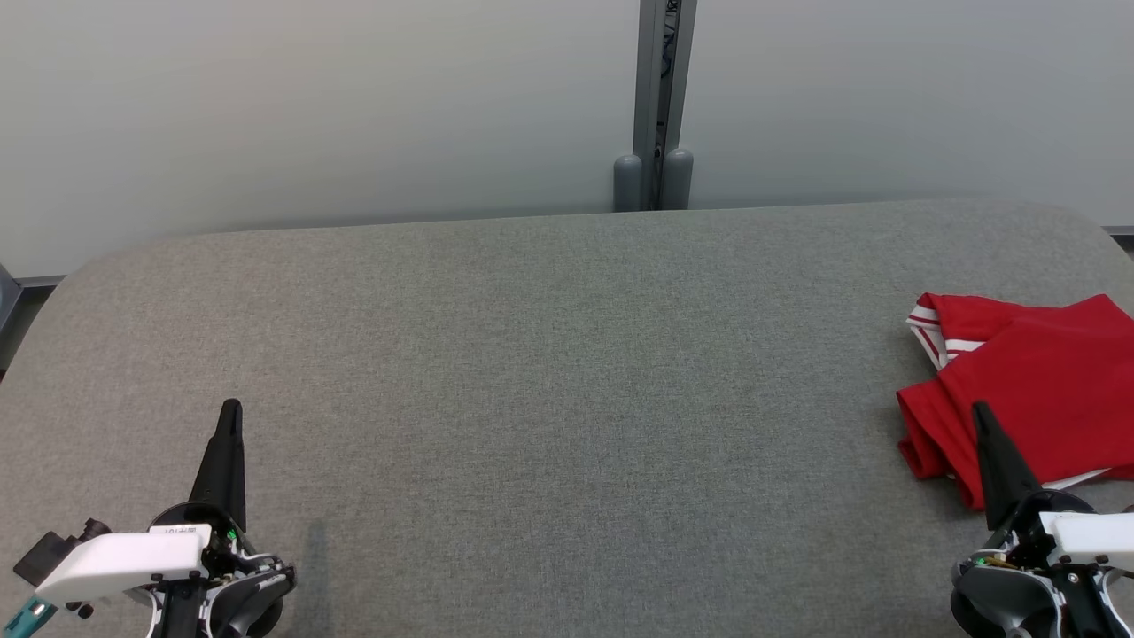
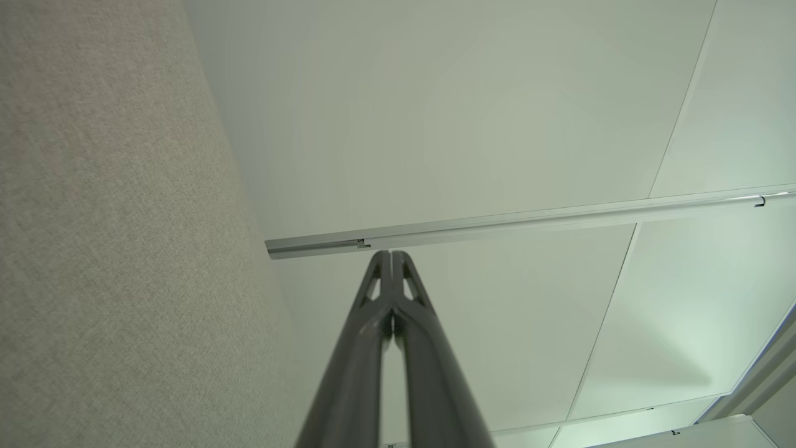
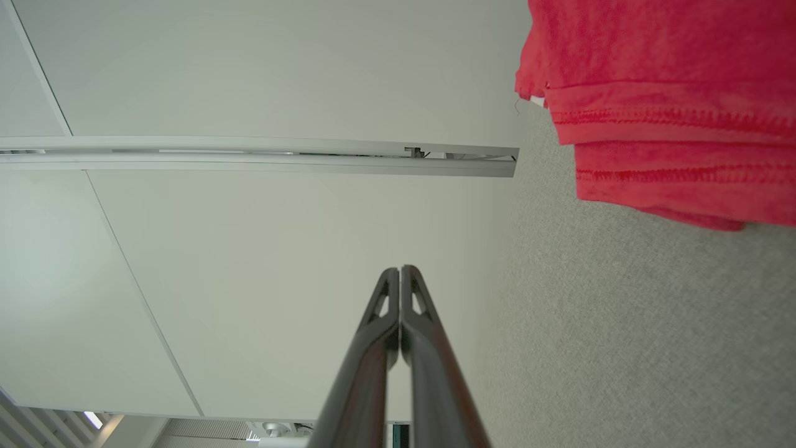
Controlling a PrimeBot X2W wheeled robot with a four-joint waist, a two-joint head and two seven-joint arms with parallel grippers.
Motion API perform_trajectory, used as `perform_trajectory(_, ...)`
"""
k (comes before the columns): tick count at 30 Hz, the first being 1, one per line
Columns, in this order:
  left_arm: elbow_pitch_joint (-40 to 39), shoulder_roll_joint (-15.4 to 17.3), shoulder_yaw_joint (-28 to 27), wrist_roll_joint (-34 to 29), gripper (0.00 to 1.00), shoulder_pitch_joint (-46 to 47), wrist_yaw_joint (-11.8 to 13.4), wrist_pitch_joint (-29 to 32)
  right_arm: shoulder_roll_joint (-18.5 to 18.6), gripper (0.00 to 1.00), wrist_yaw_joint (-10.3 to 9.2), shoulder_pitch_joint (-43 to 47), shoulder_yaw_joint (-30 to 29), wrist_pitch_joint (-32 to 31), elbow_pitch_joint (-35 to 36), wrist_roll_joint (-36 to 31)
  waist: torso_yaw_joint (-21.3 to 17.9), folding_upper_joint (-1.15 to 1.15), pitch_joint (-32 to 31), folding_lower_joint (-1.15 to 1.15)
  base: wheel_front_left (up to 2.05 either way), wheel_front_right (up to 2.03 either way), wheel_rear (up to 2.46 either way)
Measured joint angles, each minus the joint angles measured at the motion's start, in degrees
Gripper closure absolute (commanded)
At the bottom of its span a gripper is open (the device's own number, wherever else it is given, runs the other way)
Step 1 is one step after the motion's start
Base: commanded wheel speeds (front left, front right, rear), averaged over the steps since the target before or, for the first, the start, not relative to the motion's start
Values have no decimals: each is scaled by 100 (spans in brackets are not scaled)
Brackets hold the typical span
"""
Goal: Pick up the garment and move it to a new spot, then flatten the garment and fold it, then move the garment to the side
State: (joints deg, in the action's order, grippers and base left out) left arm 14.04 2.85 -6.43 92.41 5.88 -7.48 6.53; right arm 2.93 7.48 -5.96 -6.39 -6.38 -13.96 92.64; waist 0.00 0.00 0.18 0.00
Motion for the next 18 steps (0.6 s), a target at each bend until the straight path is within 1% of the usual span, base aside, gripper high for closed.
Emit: perform_trajectory(18,0,-1,-1,-1,100,1,0,0,-3,100,0,0,-3,-11,0,-1,0,0,0,0,0,0,0)
